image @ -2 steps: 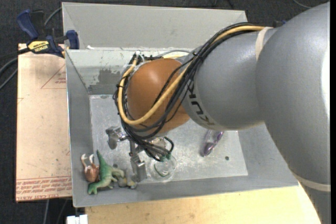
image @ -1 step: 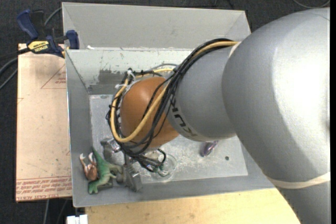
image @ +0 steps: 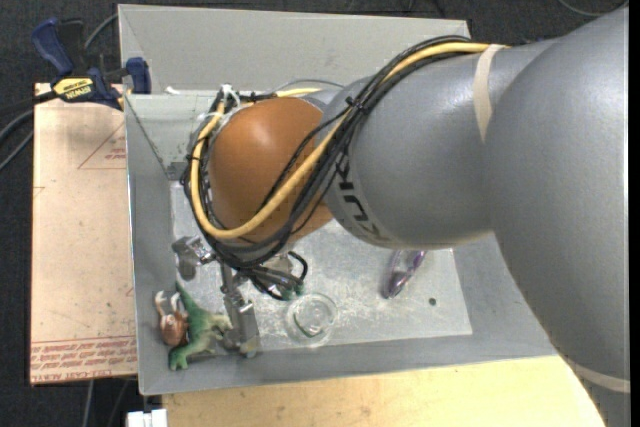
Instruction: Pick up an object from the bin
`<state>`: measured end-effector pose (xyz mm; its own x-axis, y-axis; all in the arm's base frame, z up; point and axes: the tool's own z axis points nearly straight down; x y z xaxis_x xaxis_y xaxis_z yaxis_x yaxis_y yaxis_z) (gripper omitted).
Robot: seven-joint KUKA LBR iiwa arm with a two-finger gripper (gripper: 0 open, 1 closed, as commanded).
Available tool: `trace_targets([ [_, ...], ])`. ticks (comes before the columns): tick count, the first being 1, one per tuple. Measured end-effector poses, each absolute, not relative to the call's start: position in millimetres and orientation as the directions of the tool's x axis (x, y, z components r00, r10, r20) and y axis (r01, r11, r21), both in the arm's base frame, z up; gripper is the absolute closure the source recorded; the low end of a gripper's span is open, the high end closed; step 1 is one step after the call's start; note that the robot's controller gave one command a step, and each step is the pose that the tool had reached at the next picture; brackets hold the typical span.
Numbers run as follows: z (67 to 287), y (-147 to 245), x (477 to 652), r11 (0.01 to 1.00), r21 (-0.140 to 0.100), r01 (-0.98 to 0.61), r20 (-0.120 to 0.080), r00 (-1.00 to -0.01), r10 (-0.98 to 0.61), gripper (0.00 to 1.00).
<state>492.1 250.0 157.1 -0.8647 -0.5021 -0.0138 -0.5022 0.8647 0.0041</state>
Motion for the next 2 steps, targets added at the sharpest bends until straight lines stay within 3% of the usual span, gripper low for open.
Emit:
trace_targets([
  [1, 67.5, 250.0, 501.4, 0.845, -0.002, -0.535, -0.019, -0.845, -0.534, 0.0],
  [2, 74.4, 241.5, 493.6, 0.676, -0.001, -0.737, -0.02, -0.676, -0.737, 1.0],
])
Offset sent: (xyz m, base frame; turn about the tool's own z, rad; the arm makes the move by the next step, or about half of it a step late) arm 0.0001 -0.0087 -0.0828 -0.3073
